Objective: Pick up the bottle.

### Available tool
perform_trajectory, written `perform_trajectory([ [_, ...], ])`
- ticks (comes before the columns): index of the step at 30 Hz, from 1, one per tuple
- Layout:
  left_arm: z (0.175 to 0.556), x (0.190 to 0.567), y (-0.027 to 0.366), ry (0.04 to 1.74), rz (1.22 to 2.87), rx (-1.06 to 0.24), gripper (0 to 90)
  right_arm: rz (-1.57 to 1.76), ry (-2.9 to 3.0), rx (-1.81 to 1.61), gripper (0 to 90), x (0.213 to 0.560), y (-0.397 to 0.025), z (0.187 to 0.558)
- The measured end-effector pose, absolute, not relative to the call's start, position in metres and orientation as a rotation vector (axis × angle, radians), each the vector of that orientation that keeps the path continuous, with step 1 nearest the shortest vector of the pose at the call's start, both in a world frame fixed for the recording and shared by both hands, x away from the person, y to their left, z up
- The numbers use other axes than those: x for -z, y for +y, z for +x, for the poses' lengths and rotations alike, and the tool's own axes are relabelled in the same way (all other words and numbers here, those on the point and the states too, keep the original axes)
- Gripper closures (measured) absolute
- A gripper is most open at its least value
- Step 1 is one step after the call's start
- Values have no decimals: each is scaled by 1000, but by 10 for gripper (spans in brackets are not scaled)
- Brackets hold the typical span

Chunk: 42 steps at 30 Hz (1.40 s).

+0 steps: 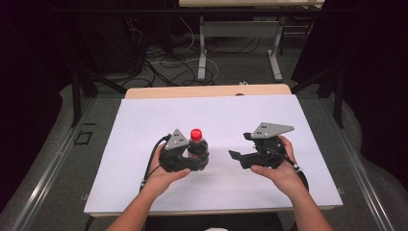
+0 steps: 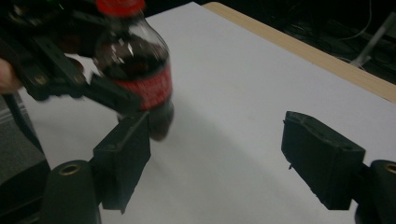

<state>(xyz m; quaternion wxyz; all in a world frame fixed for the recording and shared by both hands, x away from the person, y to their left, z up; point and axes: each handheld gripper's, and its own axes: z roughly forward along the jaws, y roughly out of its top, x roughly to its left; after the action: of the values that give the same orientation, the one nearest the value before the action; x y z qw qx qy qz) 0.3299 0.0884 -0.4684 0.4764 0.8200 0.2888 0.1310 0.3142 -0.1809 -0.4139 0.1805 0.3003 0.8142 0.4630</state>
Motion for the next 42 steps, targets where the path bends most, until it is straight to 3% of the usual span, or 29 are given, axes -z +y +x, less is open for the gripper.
perform_trajectory([
  [5, 325, 480, 73, 688, 2023, -289, 299, 846, 2321, -1350, 313, 407, -171, 315],
  [15, 317, 499, 52, 653, 2055, -275, 298, 843, 2373, -1355, 351, 406, -158, 313],
  [17, 315, 502, 50, 644, 2067, -263, 298, 847, 2379, -1334, 419, 406, -156, 312],
  [33, 307, 512, 40, 628, 2071, -276, 299, 850, 2426, -1294, 597, 419, -137, 307],
  [42, 306, 513, 40, 645, 2067, -274, 299, 867, 2409, -1283, 602, 420, -133, 307],
])
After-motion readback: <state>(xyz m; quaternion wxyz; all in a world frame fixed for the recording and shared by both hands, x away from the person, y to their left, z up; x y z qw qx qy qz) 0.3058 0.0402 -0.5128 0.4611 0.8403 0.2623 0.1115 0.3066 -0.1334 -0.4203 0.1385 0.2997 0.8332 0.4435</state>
